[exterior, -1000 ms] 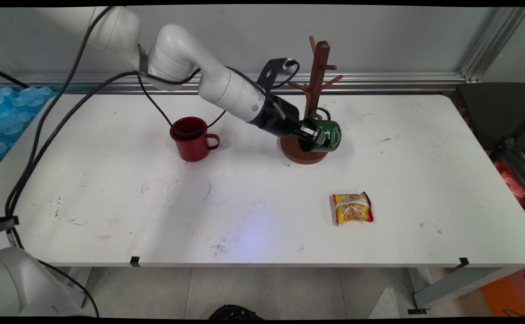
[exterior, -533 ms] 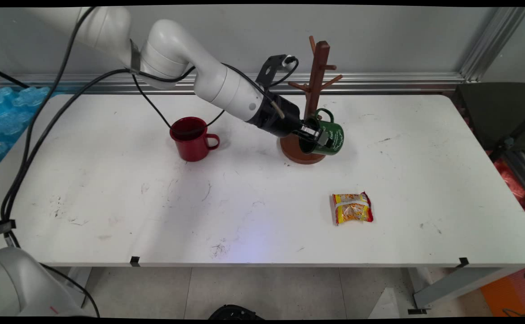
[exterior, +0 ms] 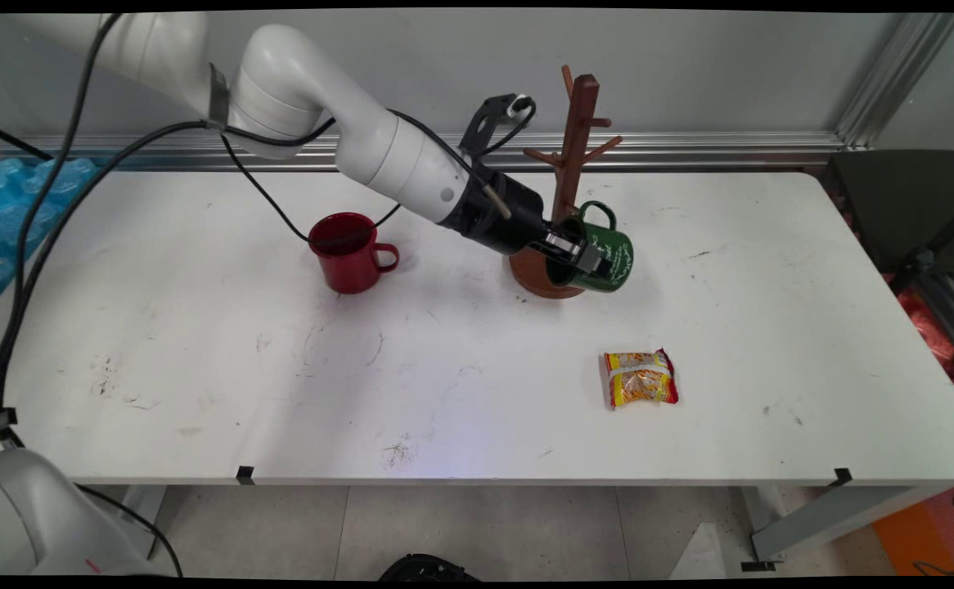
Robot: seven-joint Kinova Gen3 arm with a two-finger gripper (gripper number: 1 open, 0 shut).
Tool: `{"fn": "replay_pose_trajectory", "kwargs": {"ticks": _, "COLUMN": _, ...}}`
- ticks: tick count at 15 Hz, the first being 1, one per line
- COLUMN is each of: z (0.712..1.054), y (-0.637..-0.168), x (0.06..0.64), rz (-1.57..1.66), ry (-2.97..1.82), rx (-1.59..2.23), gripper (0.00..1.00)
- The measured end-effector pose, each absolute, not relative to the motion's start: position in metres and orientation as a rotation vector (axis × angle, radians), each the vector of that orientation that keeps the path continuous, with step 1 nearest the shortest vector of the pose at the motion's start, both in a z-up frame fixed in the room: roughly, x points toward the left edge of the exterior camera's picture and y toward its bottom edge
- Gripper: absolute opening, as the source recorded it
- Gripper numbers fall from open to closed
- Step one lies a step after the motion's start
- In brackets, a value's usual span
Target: Place the picked object on the table
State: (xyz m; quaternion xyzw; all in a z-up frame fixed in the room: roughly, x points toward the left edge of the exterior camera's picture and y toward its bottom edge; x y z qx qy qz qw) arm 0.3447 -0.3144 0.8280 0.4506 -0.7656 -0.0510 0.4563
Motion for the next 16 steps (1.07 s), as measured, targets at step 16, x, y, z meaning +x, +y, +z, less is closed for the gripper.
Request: {"fn": "replay_pose_trajectory", "kwargs": {"ticks": 16, "z": 0.877, "y": -0.254, "x": 0.4, "rz": -0.076, "ry": -2.133, "rx": 1.024, "gripper": 0.0}}
